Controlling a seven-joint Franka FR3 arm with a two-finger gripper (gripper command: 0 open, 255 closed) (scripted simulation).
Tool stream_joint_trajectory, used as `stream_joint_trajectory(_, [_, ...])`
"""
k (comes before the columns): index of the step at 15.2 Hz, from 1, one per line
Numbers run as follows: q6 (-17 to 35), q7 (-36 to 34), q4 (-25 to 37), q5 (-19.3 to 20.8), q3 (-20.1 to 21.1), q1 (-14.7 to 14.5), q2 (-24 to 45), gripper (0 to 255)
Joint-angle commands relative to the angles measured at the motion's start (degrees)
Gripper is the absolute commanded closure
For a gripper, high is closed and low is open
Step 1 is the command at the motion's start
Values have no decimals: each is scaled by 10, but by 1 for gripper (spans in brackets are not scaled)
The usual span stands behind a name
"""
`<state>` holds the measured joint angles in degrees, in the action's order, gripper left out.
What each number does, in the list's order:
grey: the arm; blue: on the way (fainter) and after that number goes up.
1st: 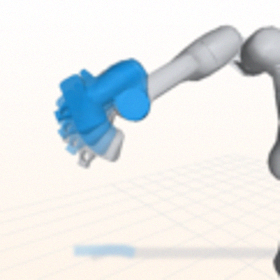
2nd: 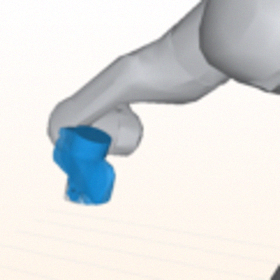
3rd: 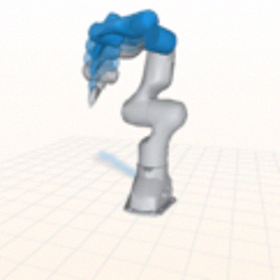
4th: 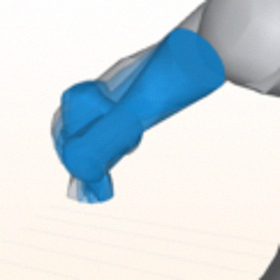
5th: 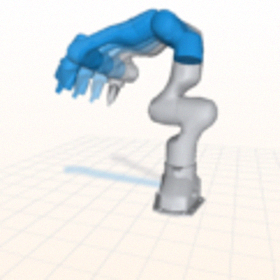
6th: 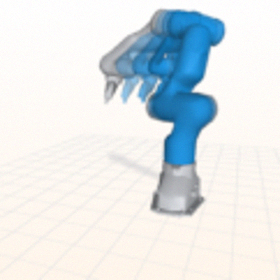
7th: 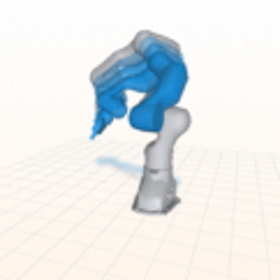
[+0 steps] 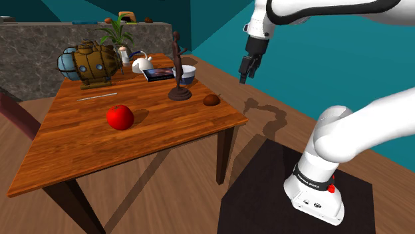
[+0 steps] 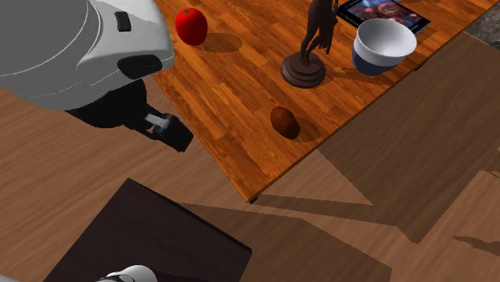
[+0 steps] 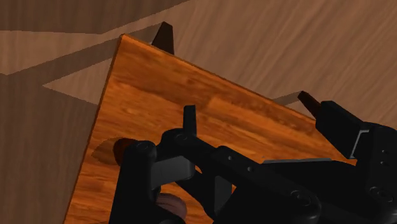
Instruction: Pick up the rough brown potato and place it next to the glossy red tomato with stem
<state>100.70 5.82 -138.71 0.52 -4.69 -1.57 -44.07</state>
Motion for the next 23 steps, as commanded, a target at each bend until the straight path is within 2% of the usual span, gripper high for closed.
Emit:
stream_joint_trajectory(1, [40, 54, -20, 24, -19, -4, 16, 0])
stream_joint_trajectory(8, [174, 220, -39, 94, -84, -20, 112, 0])
stream_joint_trajectory(14, [293, 358, -17, 129, -138, -41, 226, 0])
stream_joint_trajectory(19, [386, 480, 26, 127, -175, -61, 337, 0])
stream_joint_trajectory(23, [451, 586, 73, 97, -192, -72, 430, 0])
